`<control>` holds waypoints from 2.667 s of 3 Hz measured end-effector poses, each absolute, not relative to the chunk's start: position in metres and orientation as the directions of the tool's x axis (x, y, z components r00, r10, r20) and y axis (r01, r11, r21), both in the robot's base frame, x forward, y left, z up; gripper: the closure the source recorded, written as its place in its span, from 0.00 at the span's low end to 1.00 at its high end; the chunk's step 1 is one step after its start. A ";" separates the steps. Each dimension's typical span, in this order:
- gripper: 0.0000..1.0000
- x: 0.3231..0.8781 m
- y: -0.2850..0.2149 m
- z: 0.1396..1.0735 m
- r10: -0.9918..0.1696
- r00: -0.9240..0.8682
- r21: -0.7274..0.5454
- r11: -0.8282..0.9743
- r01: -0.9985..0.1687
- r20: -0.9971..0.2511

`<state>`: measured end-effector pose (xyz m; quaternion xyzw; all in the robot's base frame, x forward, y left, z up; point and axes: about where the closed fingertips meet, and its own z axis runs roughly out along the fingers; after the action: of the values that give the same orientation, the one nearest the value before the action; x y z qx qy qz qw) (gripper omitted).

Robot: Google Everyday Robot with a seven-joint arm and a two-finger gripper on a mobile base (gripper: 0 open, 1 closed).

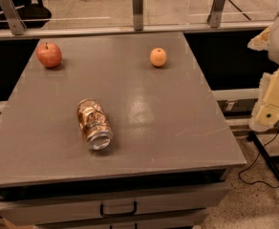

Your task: Move orange near orange can

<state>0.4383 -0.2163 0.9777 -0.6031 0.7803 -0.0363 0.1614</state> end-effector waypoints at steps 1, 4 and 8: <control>0.00 0.439 -0.216 0.978 -0.953 -0.219 -0.253 0.269 -0.929 -0.210; 0.00 0.563 -0.136 0.913 -0.891 -0.104 -0.276 0.246 -0.929 -0.442; 0.00 0.678 -0.086 0.888 -0.744 -0.115 -0.284 0.388 -0.877 -0.658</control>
Offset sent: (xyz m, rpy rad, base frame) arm 0.0701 0.0473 -0.0482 0.1239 -0.0452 0.0909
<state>0.6776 -0.0855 0.8883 -0.5464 0.7416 0.0877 0.3792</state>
